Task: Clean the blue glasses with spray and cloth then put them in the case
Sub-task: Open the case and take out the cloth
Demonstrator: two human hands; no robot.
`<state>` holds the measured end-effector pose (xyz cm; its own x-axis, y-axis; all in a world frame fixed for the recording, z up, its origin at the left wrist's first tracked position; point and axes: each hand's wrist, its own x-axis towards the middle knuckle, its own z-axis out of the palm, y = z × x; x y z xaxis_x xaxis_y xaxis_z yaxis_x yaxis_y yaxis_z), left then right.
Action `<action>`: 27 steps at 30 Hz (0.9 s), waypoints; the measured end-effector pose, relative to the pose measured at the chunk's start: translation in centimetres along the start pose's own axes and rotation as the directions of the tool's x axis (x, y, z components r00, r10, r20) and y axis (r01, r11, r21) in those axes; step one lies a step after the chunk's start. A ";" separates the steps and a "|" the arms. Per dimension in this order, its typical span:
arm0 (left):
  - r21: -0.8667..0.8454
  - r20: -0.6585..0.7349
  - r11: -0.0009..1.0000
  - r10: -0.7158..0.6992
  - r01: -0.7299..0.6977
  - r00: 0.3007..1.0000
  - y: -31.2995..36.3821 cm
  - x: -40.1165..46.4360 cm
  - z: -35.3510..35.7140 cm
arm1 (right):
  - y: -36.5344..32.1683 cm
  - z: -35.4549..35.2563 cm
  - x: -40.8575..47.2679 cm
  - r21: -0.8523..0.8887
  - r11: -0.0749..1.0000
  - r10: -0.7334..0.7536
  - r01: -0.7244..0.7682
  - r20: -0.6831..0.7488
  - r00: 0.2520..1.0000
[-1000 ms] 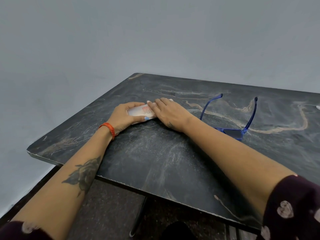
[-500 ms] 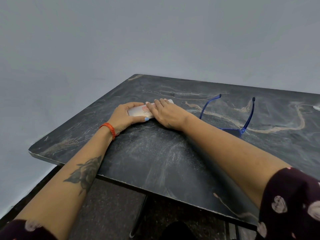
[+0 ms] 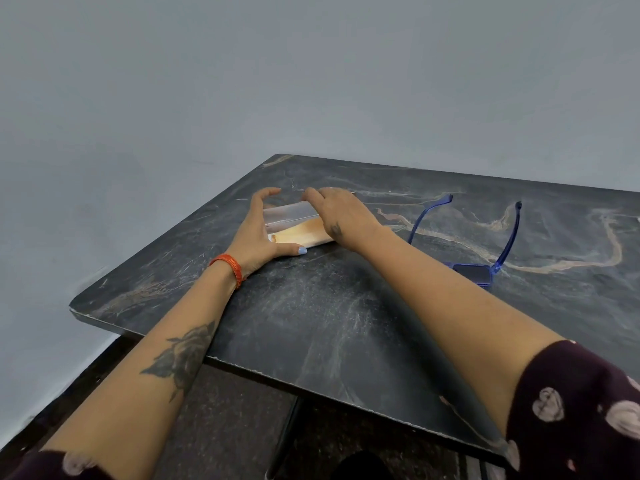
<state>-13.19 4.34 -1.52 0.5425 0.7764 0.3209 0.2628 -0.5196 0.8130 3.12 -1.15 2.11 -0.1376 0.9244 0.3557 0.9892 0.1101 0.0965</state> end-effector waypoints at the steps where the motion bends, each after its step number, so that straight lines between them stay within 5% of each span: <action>1: 0.001 0.005 1.000 0.015 -0.015 1.000 -0.1 0.0 0.0 | 0.1 0.2 0.2 0.049 0.998 0.025 -0.024 -0.023 0.999; 7: 0.028 0.040 0.997 0.073 -0.074 0.997 -0.1 0.1 0.0 | 0.9 1.4 2.0 0.328 0.937 0.164 -0.118 -0.118 0.979; 17: 0.033 0.065 0.999 0.039 -0.042 0.997 -0.2 0.3 0.0 | 0.8 2.0 2.5 0.525 0.828 0.301 -0.195 -0.125 0.945; 21: 0.045 0.071 0.998 0.044 -0.047 0.996 -0.1 0.3 0.0 | 0.0 1.1 0.5 0.673 0.721 0.543 -0.165 -0.400 0.738; 23: 0.054 0.067 0.998 0.038 -0.042 0.997 -0.2 0.4 0.0 | -0.2 1.0 -0.4 0.715 0.644 0.653 -0.272 -0.328 0.683; 27: 0.066 0.076 0.997 0.038 -0.043 0.996 -0.3 0.4 0.0 | -0.2 1.1 -1.4 0.558 0.672 0.609 -0.487 -0.043 0.792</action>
<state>-13.04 4.76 -1.63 0.6111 0.7268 0.3134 0.2918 -0.5749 0.7644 3.16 -2.09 0.57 0.4918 0.7833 0.3803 0.7596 -0.1724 -0.6272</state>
